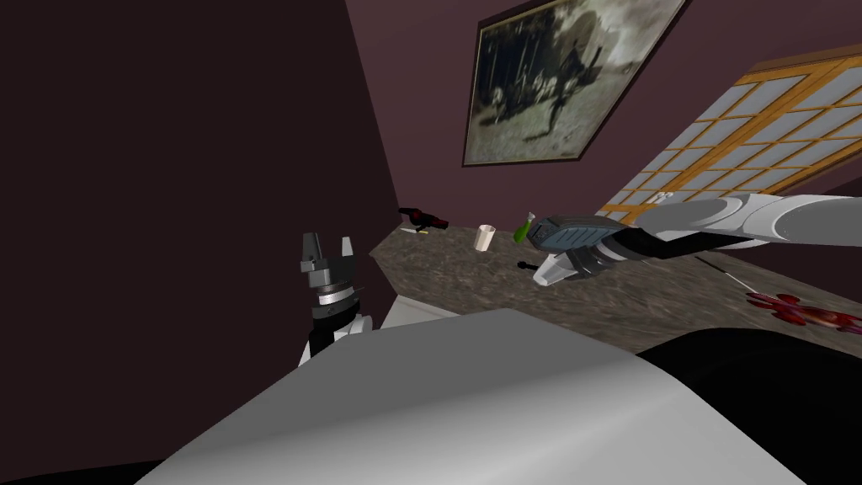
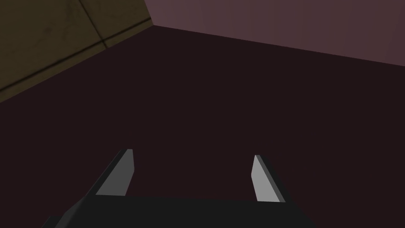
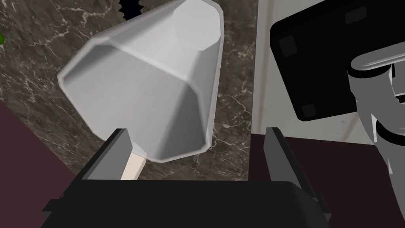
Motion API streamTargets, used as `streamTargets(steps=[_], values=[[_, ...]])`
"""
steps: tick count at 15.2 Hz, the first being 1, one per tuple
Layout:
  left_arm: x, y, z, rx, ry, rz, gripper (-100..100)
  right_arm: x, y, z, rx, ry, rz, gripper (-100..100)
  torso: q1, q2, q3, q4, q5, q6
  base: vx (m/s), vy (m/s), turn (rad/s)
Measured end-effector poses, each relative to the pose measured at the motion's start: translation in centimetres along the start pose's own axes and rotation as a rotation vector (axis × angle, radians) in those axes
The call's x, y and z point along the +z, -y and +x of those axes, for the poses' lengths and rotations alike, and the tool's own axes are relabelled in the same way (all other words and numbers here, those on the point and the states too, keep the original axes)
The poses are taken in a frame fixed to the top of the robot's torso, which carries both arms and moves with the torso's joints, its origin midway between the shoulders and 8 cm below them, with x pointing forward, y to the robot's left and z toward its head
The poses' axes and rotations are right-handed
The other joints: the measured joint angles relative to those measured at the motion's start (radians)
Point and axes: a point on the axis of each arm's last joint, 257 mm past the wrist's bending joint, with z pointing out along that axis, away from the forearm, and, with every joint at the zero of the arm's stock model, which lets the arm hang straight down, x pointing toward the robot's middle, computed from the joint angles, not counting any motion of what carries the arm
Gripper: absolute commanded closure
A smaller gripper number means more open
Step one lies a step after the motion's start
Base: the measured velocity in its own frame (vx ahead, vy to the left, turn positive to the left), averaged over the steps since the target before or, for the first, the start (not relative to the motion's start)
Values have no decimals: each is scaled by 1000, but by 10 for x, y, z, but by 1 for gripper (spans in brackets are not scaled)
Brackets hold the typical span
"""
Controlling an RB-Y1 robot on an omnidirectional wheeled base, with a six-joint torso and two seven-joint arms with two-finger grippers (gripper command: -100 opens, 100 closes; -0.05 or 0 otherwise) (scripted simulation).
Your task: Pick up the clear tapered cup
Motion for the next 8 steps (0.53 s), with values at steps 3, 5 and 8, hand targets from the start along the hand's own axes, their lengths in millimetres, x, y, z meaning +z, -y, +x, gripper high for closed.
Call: streamTargets(steps=[3,5,8], values=[[0,0,0,0,0,0,0,0,-2,12,-23,-39,-10,-100,0,1,0,0,0,0,9,3,34],[0,0,0,0,0,0,0,-2,-7,18,-27,-60,-30,-100,0,0,0,0,0,0,16,2,8],[0,0,0,0,0,0,0,-5,-15,30,-30,-96,-54,-100,1,-1,-1,0,0,0,26,8,49]])
